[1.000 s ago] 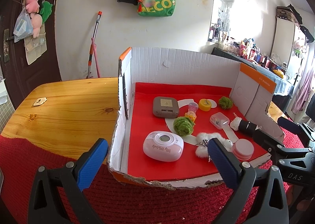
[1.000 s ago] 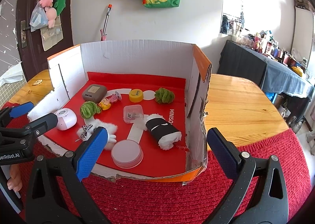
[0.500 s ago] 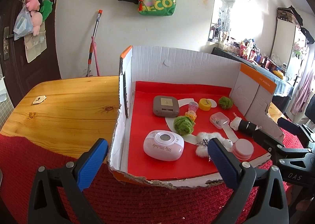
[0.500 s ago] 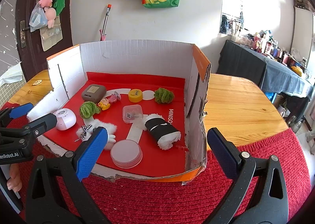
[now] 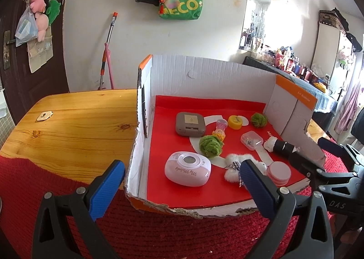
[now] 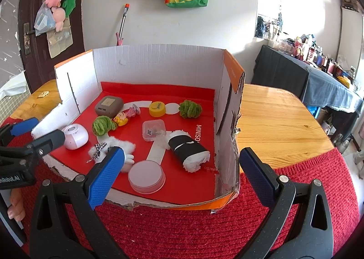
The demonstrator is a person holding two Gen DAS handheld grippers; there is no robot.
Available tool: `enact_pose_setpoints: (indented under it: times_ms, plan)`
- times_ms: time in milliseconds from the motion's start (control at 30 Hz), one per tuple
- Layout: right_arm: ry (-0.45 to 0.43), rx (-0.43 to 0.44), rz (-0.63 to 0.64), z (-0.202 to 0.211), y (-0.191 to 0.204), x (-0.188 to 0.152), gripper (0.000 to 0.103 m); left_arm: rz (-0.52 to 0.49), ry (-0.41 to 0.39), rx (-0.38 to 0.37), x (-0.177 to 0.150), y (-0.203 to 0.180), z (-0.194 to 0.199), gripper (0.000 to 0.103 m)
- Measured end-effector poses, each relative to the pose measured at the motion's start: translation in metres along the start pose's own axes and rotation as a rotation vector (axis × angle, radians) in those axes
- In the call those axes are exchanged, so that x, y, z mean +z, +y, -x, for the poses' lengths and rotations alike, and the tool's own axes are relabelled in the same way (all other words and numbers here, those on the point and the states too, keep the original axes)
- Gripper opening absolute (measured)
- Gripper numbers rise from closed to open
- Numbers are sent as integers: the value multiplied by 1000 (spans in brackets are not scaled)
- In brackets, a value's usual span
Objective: Organize objects
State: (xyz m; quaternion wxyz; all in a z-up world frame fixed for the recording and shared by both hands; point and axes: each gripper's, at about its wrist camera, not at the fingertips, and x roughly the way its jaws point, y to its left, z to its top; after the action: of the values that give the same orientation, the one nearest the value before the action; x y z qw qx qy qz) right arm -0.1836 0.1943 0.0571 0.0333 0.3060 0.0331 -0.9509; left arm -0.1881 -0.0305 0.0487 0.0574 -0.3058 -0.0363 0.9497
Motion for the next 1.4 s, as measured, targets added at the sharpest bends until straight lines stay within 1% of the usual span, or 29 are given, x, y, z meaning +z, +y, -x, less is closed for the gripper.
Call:
enact_pose_setpoints:
  times_ms: [200, 300, 467, 633, 700, 800, 967, 1067, 1100, 1167, 1400]
  plan:
    - [5, 23, 11, 12, 0, 1, 103, -5, -20, -2, 5, -2, 15, 103]
    - [17, 55, -12, 20, -2, 3, 103, -8, -2, 0, 6, -3, 22, 103]
    - [32, 67, -23, 41, -1, -3, 103, -1, 36, -7, -2, -4, 37, 103]
    - [78, 78, -2, 57, 4, -23, 103, -1, 81, -6, -20, -7, 54, 103]
    - [107, 81, -4, 58, 5, -32, 103, -4, 106, 8, -30, -9, 56, 103]
    - [183, 87, -28, 49, 3, -47, 103, 2, 156, 52, -45, -11, 52, 103]
    - [261, 46, -46, 32, 0, -58, 103, 19, 227, 97, -61, -13, 34, 103]
    - [306, -5, -35, 23, 0, -64, 103, 17, 278, 113, -68, -13, 25, 103]
    - [314, -6, -42, 21, -1, -65, 103, 3, 275, 126, -69, -15, 24, 103]
    - [316, -21, -66, 22, -5, -65, 103, 6, 276, 130, -70, -15, 24, 103]
    - [318, -31, -59, 23, -5, -65, 103, 10, 276, 144, -70, -15, 23, 103]
